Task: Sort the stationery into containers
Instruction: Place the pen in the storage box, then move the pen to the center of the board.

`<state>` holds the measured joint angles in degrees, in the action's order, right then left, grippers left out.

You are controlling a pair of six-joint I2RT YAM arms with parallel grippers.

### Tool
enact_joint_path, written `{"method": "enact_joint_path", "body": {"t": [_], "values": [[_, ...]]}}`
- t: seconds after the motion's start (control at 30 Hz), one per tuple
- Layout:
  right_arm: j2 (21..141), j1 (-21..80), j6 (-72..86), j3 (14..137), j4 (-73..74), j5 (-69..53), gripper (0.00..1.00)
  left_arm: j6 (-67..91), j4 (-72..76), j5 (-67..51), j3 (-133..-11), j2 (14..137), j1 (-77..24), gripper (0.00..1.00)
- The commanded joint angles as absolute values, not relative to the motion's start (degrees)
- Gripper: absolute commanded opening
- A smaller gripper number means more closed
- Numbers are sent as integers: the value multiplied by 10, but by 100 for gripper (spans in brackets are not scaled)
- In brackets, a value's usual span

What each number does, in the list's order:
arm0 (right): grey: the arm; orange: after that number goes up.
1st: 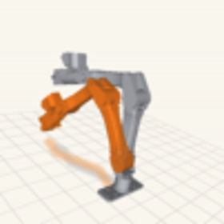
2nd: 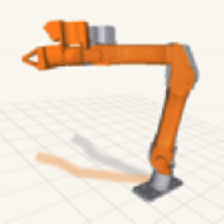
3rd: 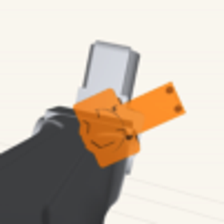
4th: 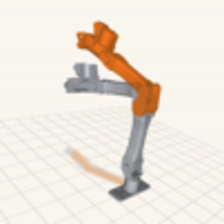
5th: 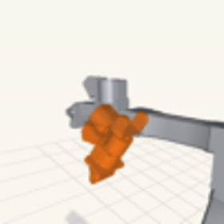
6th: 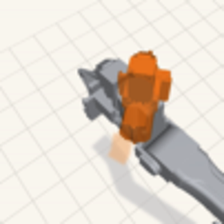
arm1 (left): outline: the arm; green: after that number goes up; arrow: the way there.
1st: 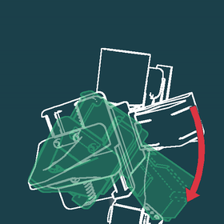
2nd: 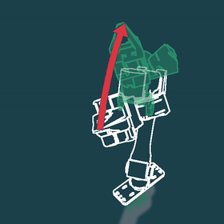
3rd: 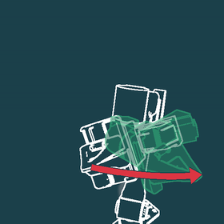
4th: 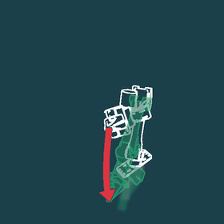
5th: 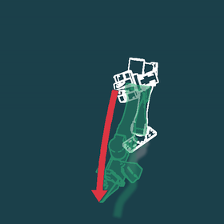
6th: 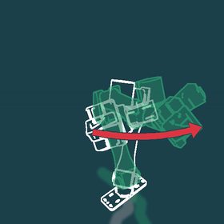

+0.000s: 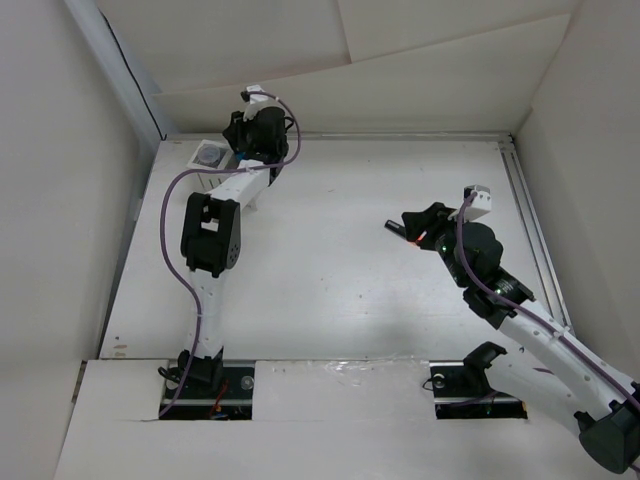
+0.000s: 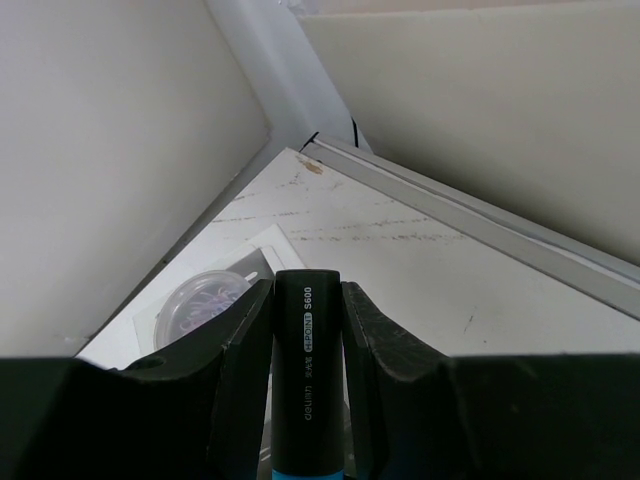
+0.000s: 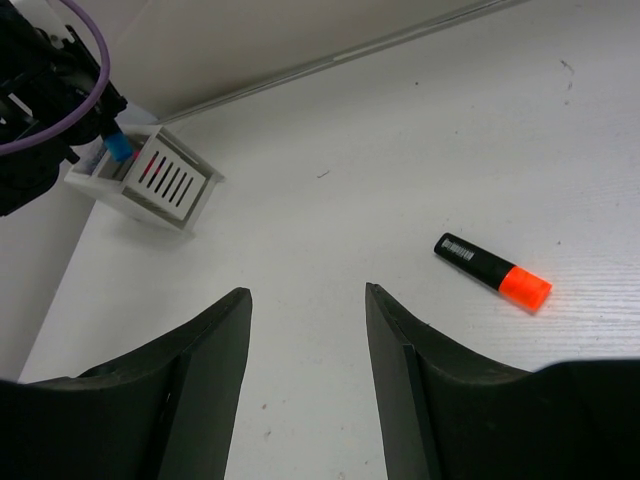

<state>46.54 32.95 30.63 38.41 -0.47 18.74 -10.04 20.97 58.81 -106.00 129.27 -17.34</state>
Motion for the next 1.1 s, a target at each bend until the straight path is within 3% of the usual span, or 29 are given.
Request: {"method": "enact_joint_path", "body": {"t": [0.0, 0.47, 0.7, 0.77, 0.8, 0.83, 0.9, 1.0, 1.07], "values": [[458, 326, 299, 390, -33, 182, 55, -99, 238, 605, -1051, 1263, -172, 28], [453, 326, 299, 390, -33, 182, 55, -99, 238, 610, -1040, 1258, -172, 32], [453, 326, 299, 390, -33, 182, 55, -36, 184, 571, -1040, 1195, -183, 35], [459, 326, 299, 390, -33, 188, 47, -3, 164, 536, -1040, 1164, -190, 33], [459, 326, 299, 390, -33, 188, 40, 9, 152, 523, -1040, 1154, -198, 32], [467, 326, 299, 390, -33, 197, 22, 20, 126, 510, -1046, 1144, -203, 32], [477, 326, 299, 390, -33, 214, 13, 53, 94, 466, -1052, 1119, -220, 32], [507, 315, 299, 396, -26, 221, 12, 137, 42, 385, -1041, 1084, -242, 29], [531, 306, 311, 409, -10, 231, 26, 174, 53, 354, -992, 1066, -279, 27]]}}
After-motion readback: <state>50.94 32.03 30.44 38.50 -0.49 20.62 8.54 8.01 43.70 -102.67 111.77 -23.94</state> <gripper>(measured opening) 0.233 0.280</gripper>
